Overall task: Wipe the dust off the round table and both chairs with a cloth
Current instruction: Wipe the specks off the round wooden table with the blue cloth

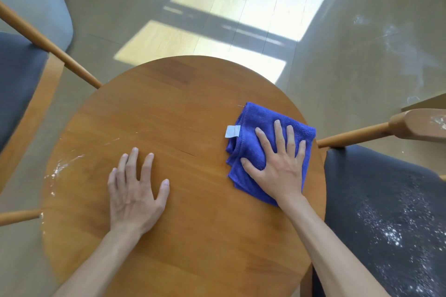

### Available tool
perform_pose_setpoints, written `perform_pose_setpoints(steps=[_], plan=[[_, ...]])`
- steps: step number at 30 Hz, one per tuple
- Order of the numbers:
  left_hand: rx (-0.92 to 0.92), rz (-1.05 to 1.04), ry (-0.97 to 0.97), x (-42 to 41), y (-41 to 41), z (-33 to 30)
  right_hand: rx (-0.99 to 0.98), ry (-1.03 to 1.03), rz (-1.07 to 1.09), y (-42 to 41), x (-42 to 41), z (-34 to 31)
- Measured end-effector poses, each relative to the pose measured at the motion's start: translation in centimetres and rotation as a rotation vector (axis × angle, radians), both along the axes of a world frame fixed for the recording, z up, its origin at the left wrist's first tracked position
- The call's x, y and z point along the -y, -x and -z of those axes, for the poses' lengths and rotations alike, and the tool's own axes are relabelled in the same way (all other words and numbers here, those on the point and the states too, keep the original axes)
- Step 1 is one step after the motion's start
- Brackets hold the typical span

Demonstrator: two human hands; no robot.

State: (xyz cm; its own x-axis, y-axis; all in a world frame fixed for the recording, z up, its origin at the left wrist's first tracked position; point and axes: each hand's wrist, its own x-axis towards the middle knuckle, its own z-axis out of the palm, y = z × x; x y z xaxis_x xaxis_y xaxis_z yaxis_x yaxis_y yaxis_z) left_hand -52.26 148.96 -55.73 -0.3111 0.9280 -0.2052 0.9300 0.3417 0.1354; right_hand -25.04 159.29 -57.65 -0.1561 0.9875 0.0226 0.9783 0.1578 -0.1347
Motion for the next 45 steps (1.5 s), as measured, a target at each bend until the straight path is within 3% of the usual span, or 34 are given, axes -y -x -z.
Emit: perform_pose_setpoints(steps=[9,23,34,45], plan=[[-0.013,0.013,0.023,0.1,-0.3,0.1,0.030,0.082,0.247,-4.1,2.5,-0.5],[0.004,0.018,-0.026,0.6,-0.1,1.1,0.069,0.182,0.464,0.4,-1.6,0.0],[0.097,0.084,-0.088,1.4,1.5,1.6,0.069,0.184,0.325,6.5,-7.0,0.3],[0.194,0.204,-0.234,6.2,4.5,1.3,0.068,0.170,0.074,16.8,-5.4,0.2]])
